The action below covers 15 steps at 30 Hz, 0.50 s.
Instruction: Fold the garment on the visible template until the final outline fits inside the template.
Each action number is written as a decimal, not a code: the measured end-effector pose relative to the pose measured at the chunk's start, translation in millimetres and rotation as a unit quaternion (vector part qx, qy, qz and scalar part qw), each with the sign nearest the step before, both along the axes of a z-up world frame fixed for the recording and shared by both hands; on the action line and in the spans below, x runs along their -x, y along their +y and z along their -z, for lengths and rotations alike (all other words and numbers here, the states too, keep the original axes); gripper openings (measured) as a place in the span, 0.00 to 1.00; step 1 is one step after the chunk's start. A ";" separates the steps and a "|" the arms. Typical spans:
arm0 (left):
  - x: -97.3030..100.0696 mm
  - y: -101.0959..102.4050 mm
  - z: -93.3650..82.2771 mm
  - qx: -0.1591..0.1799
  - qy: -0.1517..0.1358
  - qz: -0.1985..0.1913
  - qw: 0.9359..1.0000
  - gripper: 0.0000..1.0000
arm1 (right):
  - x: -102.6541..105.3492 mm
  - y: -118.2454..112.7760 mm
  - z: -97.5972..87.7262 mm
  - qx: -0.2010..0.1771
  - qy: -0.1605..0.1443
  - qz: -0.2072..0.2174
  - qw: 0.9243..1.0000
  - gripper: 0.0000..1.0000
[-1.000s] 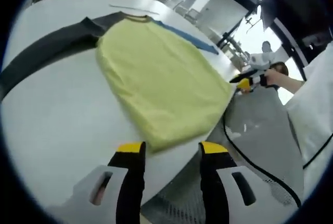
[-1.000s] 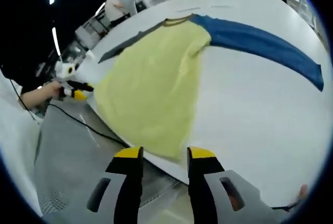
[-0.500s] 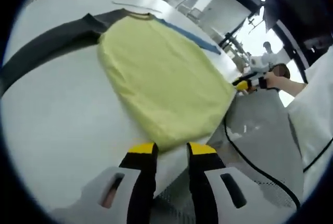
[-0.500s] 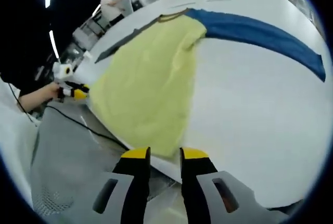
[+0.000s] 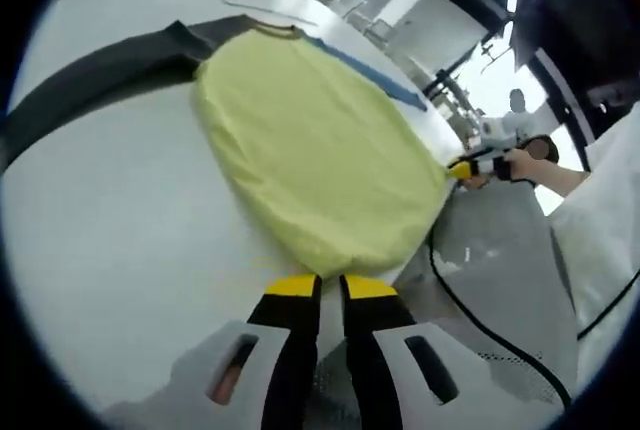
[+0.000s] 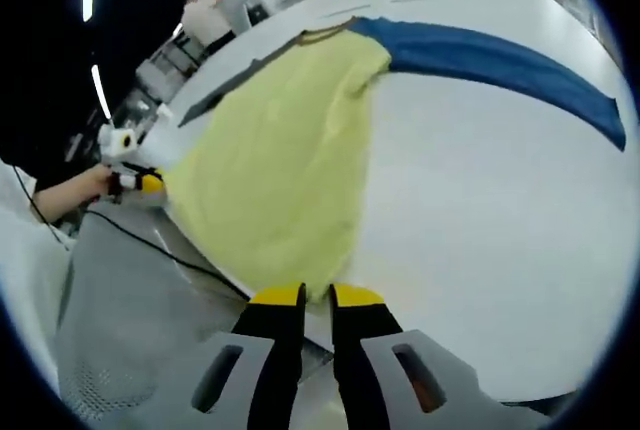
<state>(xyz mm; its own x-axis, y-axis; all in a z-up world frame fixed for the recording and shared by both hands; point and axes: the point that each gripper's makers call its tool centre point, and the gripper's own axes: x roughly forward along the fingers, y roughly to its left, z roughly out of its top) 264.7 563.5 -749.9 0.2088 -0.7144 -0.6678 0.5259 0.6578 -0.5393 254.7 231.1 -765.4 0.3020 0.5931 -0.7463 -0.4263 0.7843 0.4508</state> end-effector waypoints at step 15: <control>-1.5 3.9 -3.1 -0.010 0.005 -0.011 1.000 0.00 | -1.4 1.5 -0.3 -0.002 -0.001 0.015 1.000 0.04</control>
